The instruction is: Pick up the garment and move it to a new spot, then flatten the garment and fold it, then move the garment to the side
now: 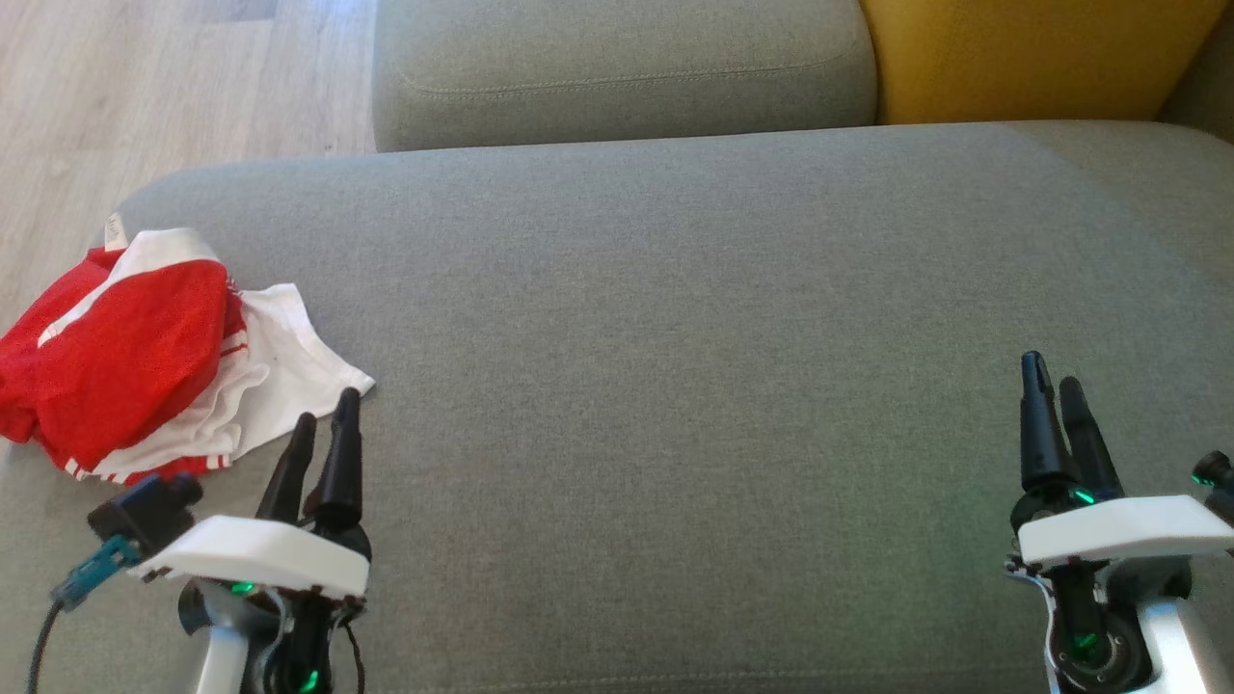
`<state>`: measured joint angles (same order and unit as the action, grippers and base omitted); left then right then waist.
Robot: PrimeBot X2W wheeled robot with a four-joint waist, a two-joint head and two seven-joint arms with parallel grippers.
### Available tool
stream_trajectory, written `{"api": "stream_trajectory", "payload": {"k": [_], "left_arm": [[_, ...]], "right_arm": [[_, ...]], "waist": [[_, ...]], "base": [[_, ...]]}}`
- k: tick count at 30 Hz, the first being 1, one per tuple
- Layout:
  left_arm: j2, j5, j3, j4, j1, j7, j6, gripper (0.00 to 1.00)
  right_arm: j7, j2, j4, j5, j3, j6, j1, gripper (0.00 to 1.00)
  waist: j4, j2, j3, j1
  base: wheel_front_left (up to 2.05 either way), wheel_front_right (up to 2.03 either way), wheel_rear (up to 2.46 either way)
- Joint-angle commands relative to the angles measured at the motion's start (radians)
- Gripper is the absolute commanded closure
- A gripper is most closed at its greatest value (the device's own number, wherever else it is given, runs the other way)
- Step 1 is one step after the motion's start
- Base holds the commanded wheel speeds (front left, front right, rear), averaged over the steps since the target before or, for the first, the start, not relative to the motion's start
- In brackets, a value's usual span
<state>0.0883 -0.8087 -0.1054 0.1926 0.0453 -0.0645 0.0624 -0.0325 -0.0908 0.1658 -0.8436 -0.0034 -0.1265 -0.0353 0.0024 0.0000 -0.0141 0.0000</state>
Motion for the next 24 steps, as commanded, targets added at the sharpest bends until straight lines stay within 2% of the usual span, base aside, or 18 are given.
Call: {"api": "stream_trajectory", "payload": {"k": [1, 24], "left_arm": [[0.021, 0.043, 0.005, -0.044, 0.060, -0.014, -0.007, 0.00], [0.063, 0.288, -0.061, -0.021, 0.050, -0.078, -0.056, 0.00]], "right_arm": [[-0.013, -0.022, -0.045, 0.043, 0.019, -0.003, -0.040, 0.00], [-0.047, -0.016, -0.032, 0.304, 0.059, -0.003, -0.020, 0.00]], "waist": [[0.000, 0.0000, -0.001, 0.0000], [0.004, 0.0000, -0.011, 0.0000]], "base": [[0.00, 0.00, 0.00], [0.00, 0.00, 0.00]]}}
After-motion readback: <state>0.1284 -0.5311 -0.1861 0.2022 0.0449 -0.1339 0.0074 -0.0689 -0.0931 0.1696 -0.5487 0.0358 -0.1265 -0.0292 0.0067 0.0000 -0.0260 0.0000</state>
